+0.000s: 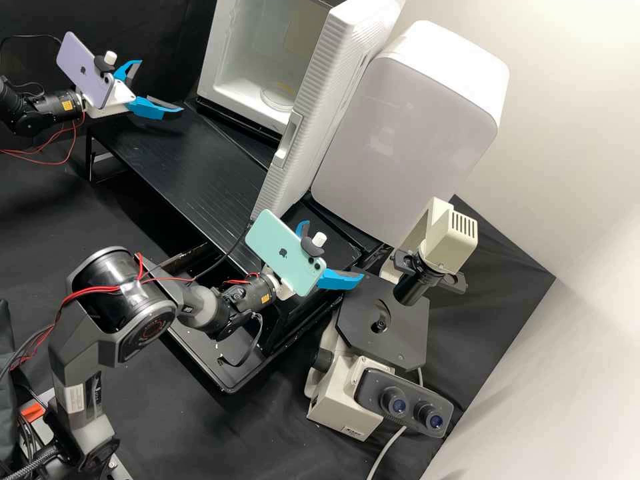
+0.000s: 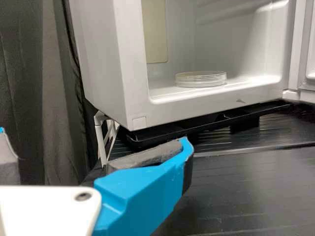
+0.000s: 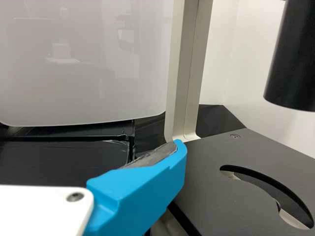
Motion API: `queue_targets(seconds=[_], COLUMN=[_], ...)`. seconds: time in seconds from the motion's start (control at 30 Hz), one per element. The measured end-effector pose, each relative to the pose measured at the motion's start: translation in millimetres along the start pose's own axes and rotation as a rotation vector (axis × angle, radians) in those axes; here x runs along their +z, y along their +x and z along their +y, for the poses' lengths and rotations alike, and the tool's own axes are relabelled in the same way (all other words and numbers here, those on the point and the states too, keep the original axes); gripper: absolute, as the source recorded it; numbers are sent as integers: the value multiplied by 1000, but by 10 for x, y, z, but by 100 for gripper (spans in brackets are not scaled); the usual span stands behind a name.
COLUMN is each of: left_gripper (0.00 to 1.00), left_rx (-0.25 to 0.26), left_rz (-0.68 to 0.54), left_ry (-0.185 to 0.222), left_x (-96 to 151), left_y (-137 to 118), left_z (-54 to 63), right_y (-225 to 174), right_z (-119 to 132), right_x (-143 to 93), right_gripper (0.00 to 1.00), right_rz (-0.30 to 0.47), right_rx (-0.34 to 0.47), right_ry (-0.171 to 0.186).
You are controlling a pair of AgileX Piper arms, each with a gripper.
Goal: Take the petri dish out of the incubator
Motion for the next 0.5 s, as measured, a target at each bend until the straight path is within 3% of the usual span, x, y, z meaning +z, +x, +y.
queue_targets(seconds=[0.5], left_gripper=[100], left_rx=[-8], left_rz=[-44], left_ry=[-6], left_x=[100], left_y=[-1], left_z=[-18], right_y=[0], right_z=[0], right_x=[0], right_gripper=[100], right_rz=[0], right_rx=[0], right_ry=[0])
